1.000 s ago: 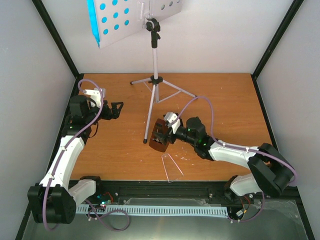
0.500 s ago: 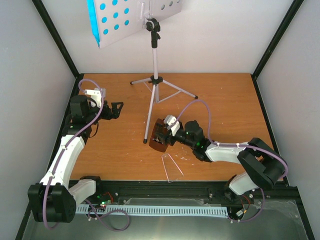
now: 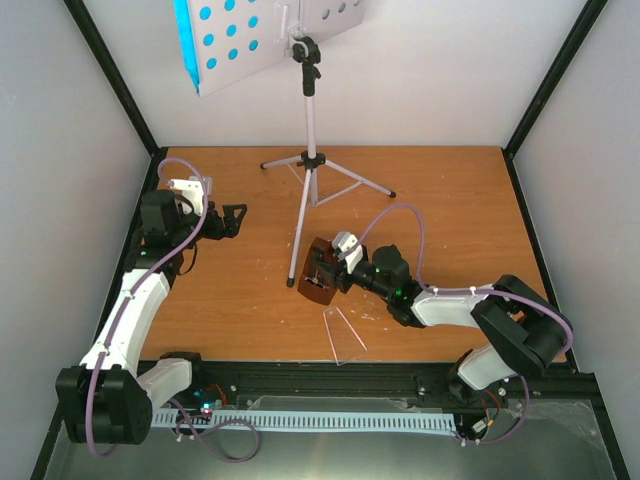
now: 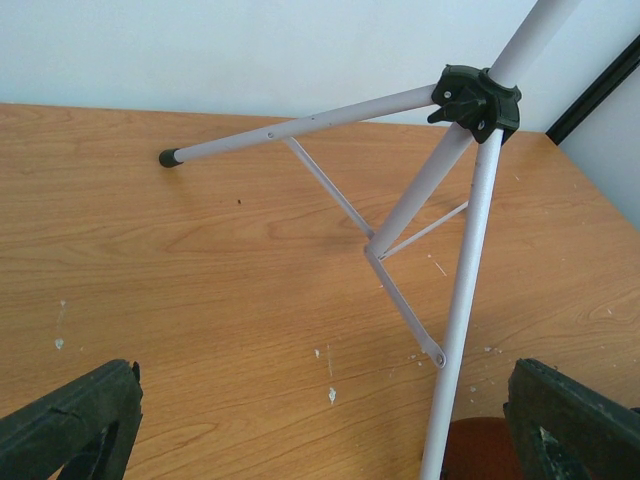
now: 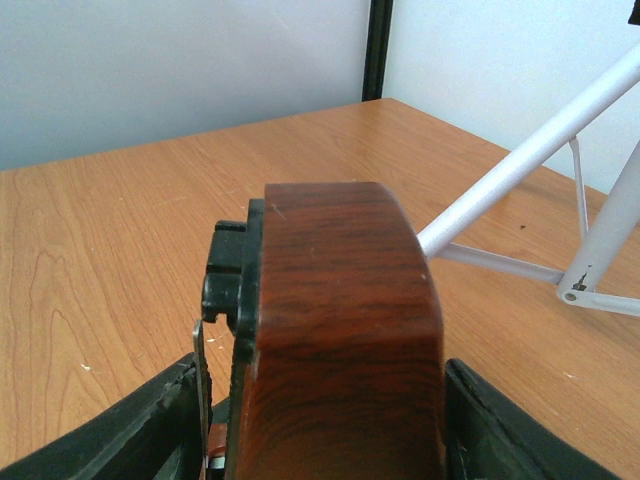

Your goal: Pack up the instrument practice props

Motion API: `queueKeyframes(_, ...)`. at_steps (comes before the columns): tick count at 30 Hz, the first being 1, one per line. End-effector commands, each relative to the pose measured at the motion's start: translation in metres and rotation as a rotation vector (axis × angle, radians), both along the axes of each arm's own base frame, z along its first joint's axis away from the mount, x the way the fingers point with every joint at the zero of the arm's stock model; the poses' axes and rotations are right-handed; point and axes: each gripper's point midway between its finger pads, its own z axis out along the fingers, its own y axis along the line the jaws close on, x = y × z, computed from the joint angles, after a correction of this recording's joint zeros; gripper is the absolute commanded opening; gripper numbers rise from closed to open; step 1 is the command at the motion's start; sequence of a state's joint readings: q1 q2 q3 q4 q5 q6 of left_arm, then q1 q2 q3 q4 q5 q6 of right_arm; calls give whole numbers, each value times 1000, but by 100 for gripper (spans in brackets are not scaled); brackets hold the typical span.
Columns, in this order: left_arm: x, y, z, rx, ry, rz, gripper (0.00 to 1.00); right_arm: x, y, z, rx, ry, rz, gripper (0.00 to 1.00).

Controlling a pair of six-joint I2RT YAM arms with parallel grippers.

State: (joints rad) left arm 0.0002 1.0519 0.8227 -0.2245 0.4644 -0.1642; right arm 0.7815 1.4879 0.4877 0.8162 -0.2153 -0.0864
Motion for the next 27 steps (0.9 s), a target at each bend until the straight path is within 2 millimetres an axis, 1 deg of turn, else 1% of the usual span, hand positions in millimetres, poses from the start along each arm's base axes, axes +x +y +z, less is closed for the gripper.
queueKeyframes(1,1,0,8,16,-38,-18,99,0,1,5,32,-4,-14,58)
queueKeyframes(4,0,0,7,14,-37,-21,99,2,0,3,30,1,-25,56)
queueKeyframes(10,-1,-2,6,9,-31,-30,100,7,0,-1,14,14,-44,56)
queueKeyframes(21,-1,-3,4,7,-26,-36,99,12,2,-4,8,53,-65,61)
queueKeyframes(27,-1,-3,4,6,-25,-38,99,17,0,-3,9,74,-97,61)
